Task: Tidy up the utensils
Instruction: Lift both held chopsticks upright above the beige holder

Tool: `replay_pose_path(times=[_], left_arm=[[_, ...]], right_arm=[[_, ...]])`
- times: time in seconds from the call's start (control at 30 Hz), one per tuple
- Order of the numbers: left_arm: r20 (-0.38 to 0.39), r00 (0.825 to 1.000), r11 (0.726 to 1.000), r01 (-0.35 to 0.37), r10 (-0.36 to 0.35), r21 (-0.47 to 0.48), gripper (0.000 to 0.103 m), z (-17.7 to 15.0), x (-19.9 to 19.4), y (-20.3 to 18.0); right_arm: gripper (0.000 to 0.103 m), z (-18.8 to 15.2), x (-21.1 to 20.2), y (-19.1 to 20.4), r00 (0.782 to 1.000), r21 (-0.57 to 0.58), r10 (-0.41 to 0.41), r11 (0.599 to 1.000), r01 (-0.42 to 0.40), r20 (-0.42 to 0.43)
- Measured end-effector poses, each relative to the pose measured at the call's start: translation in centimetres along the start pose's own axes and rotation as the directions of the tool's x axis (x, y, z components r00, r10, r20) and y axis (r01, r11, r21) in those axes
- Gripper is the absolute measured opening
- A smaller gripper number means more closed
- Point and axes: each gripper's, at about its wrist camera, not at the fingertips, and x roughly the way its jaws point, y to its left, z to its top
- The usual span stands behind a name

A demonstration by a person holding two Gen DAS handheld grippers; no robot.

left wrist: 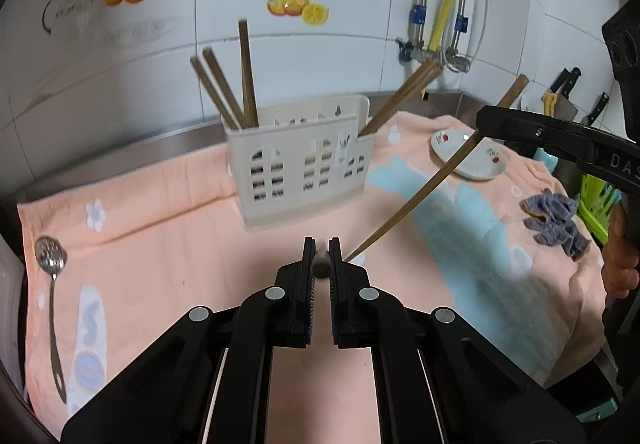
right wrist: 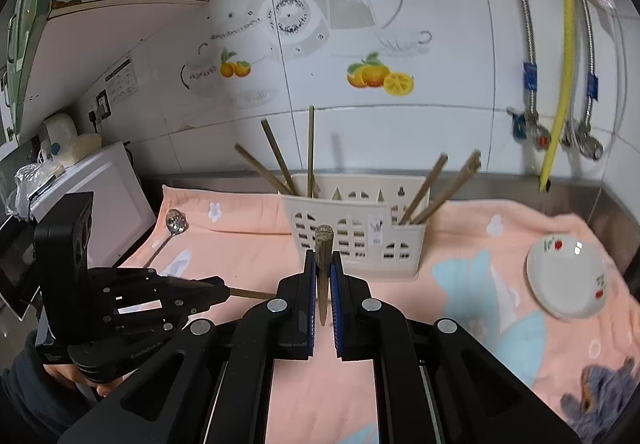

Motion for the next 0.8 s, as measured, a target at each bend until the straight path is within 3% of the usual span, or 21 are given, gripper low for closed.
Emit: replay_pose_path(times=[0.43, 0.8], left_arm=[[0.034, 0.999, 0.998, -0.002, -0.001, 0.061, 0.005, 6.9, -0.6, -0.4], [0.163, 0.986, 0.993, -0.043, 0.025, 0.106, 0.005, 15.2, -3.3, -1.1]], right_arm=[[0.007, 6.7, -1.1, -1.0, 0.999, -0.085, -0.041, 0.995, 0.043, 0.036], [0.007, 11.3, -1.8, -3.2, 0.994, -0.063, -0.072, 0.995, 0.077, 0.080]])
